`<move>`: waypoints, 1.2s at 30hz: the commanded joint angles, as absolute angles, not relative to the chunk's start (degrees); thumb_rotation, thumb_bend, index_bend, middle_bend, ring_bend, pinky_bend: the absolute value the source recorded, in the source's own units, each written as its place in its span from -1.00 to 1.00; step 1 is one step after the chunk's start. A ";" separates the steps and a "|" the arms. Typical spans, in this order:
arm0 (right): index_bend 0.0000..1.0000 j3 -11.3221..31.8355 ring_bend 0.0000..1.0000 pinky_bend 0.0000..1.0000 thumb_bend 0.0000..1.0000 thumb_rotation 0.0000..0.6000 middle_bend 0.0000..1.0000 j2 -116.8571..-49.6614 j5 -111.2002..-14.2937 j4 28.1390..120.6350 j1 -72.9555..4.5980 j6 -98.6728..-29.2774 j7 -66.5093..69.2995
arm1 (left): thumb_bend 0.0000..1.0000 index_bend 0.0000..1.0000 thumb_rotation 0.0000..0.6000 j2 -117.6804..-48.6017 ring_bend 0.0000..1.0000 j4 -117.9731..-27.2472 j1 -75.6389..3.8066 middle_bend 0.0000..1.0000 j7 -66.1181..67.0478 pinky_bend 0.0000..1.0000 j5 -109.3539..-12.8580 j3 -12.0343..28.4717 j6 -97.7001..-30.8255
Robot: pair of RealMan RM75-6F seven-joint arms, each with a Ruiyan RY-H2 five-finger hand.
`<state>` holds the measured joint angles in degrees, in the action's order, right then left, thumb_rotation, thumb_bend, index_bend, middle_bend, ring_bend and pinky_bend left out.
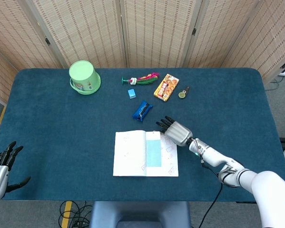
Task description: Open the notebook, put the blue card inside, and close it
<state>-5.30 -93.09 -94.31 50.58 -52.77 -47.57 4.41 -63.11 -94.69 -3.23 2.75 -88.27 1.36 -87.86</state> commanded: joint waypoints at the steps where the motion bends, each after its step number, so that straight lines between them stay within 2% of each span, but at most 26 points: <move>1: -0.43 -5.26 -1.00 -1.00 0.77 1.00 -0.96 -93.40 -94.56 50.25 -52.92 -47.51 4.59 | -0.67 -0.72 1.00 -63.14 -0.64 -94.57 -3.21 -0.89 2.67 -0.57 -88.19 1.35 -87.80; 10: -0.43 -5.05 -1.00 -1.00 0.77 1.00 -0.96 -92.93 -94.93 50.20 -52.89 -48.06 4.60 | -0.67 -0.72 1.00 -63.29 -0.64 -94.19 -3.22 -0.89 2.39 -0.57 -88.10 1.35 -87.68; 21: -0.43 -3.59 -1.00 -1.00 0.65 1.00 -0.96 -88.12 -93.69 55.71 -51.34 -50.72 1.87 | -0.66 -0.72 1.00 -63.22 -0.64 -94.15 -3.89 -0.89 2.46 -0.57 -88.85 1.77 -87.65; 24: -0.43 -2.62 -1.00 -1.00 0.48 1.00 -0.96 -85.54 -92.76 59.15 -50.26 -52.61 0.33 | -0.67 -0.72 1.00 -63.26 -0.64 -93.64 -4.92 -0.89 2.11 -0.57 -89.82 2.10 -87.08; 31: -0.43 -0.69 -1.00 -1.00 -0.21 1.00 -0.96 -75.91 -88.80 72.24 -45.64 -57.23 -8.82 | -0.66 -0.72 1.00 -63.82 -0.64 -91.13 -9.46 -0.89 -0.36 -0.57 -93.01 3.15 -83.74; 36: -0.54 -0.56 -1.00 -1.00 -0.43 1.00 -0.96 -70.10 -85.82 80.53 -41.49 -60.30 -14.58 | -0.66 -0.71 1.00 -65.48 -0.64 -88.11 -13.54 -0.89 -2.75 -0.57 -96.52 3.58 -81.44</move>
